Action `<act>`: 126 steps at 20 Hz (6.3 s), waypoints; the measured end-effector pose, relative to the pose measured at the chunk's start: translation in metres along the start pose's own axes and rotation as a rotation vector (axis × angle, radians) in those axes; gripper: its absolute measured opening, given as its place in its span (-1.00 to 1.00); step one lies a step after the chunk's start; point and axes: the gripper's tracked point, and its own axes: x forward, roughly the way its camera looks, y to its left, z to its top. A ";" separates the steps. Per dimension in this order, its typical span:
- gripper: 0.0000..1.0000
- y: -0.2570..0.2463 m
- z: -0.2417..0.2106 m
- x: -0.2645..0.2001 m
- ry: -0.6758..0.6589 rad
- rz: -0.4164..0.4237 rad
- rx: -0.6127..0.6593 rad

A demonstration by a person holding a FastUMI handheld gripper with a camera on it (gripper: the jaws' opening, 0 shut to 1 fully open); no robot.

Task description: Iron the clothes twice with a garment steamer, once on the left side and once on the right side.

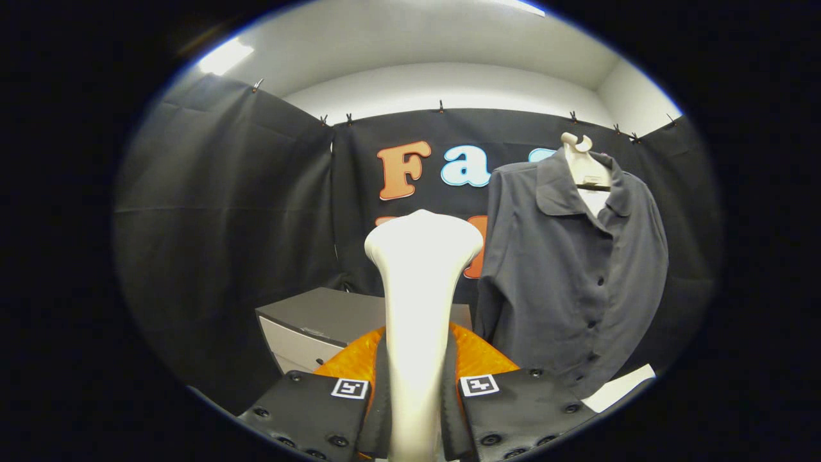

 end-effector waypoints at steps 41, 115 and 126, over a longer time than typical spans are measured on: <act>-0.23 -0.210 -0.022 0.099 -0.034 -0.066 -0.042; -0.24 -0.249 -0.054 -0.038 0.014 -0.206 -0.045; -0.24 -0.363 0.006 -0.026 -0.043 -0.355 -0.050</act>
